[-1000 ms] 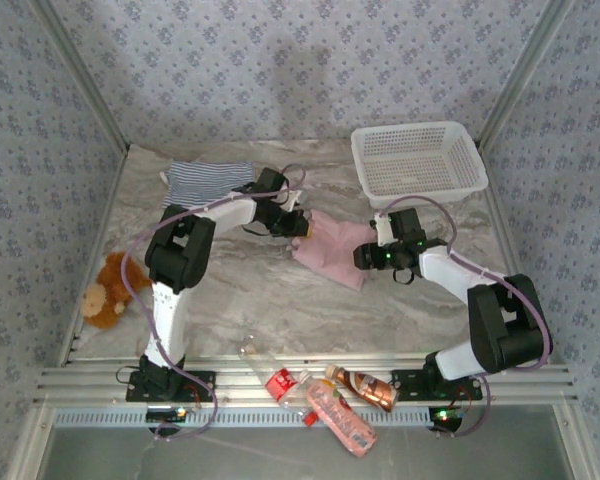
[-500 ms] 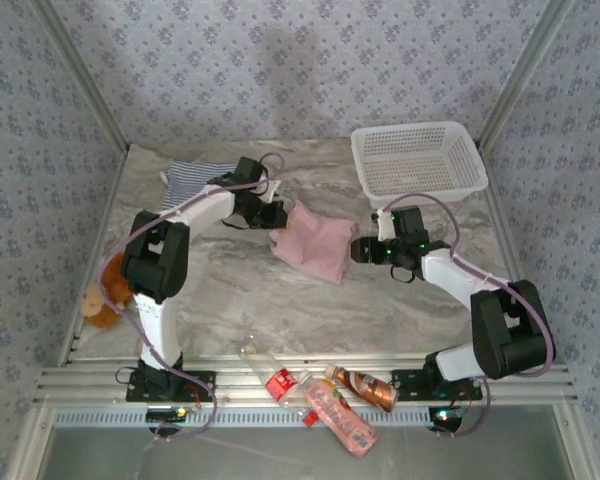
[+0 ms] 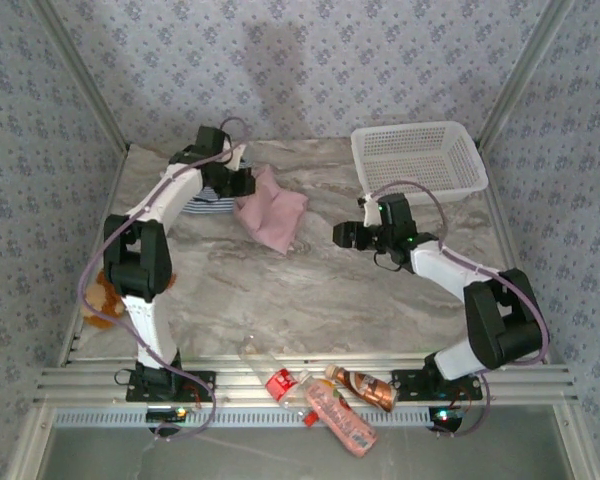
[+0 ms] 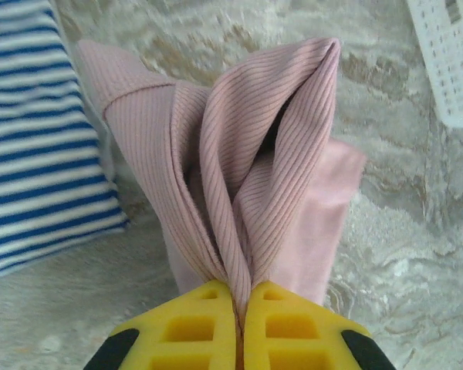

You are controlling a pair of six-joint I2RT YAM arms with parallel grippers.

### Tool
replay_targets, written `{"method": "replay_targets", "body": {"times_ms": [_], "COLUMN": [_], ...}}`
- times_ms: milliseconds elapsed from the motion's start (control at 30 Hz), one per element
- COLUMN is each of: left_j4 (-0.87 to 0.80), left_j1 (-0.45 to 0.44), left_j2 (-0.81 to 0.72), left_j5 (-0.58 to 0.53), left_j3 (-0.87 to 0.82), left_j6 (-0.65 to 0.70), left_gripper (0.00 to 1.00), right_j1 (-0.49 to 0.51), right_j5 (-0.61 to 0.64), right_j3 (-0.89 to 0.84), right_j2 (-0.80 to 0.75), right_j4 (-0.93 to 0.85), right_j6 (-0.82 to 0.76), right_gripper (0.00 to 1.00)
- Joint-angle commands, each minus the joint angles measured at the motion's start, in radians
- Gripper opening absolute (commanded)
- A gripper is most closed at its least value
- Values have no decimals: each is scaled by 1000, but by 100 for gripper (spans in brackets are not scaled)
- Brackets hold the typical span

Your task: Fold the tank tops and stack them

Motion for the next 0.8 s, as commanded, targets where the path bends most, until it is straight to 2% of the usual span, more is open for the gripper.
{"method": "replay_targets", "body": {"times_ms": [0,400,567,767], "left_j4": [-21,-89,-115,-160], "left_j1": [38,96,133,134], "left_j2": [-5,71,89,115], "left_j5": [-10,-35,-8,49], "left_j3": [76,327,391,503], "left_j6": [32,8,-8,8], "left_gripper": [0,0,0,0], "right_j1": [15,32,36,42], "right_j5": [-16,-33,-41,-42], "right_j3": [37,77,81,89], "right_j2": [31,94,108,124], "right_j4": [22,59,71,82], "right_j6": [22,42,48,52], "right_gripper": [64,64,64,64]}}
